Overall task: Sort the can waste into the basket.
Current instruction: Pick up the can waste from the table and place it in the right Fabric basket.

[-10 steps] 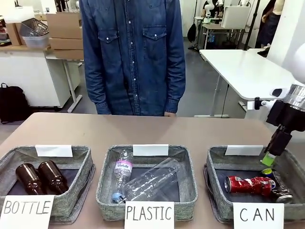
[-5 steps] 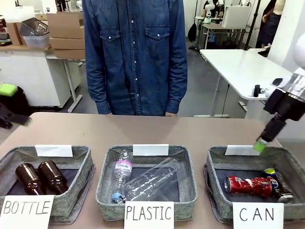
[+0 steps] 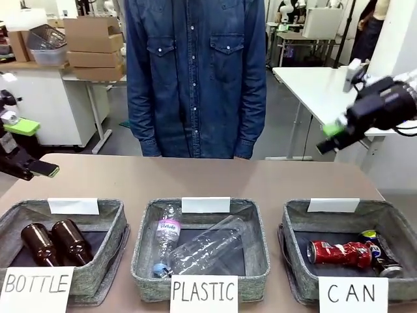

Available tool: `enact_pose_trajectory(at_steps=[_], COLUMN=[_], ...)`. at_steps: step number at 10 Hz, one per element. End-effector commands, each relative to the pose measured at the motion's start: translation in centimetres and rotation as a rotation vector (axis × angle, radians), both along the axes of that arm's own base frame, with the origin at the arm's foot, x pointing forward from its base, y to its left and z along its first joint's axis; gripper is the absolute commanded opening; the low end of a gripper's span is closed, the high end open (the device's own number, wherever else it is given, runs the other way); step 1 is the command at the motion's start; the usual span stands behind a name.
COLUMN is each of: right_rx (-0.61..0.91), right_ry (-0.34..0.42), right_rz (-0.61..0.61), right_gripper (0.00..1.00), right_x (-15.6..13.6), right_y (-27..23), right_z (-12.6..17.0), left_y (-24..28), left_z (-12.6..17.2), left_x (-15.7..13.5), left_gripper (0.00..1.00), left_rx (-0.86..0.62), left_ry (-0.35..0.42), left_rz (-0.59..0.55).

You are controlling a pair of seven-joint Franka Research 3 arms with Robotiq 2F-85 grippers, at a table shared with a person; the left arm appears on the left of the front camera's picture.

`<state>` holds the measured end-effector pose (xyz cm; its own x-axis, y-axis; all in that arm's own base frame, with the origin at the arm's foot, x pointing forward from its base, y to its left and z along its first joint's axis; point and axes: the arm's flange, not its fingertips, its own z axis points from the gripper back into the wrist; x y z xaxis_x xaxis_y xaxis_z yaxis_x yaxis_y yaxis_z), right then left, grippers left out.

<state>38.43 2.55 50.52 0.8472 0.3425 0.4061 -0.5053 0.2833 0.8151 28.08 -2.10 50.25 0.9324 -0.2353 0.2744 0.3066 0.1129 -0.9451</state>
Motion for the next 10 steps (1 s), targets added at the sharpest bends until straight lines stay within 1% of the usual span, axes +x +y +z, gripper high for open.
enact_pose_trajectory(at_steps=[1,3,4,10], right_rx=[0.352,0.267,0.237,0.237], right_ry=[0.165,0.230,0.139,0.139], right_rz=[-0.224,-0.310,-0.133,-0.133], right_gripper=[1.00,1.00,1.00,1.00], right_x=[0.4,2.8,0.8,0.8], right_y=[-1.2,-2.1,-1.5,-1.5], right_z=[0.3,-1.0,0.8,0.8], left_y=[0.1,0.1,0.1,0.1], left_z=[0.1,0.1,0.1,0.1], left_x=[-0.3,-0.3,-0.3,-0.3], left_gripper=[1.00,1.00,1.00,1.00], left_rx=[0.000,0.000,0.000,0.000], left_ry=[-0.005,-0.005,-0.005,-0.005], left_rz=[0.002,0.002,0.002,0.002])
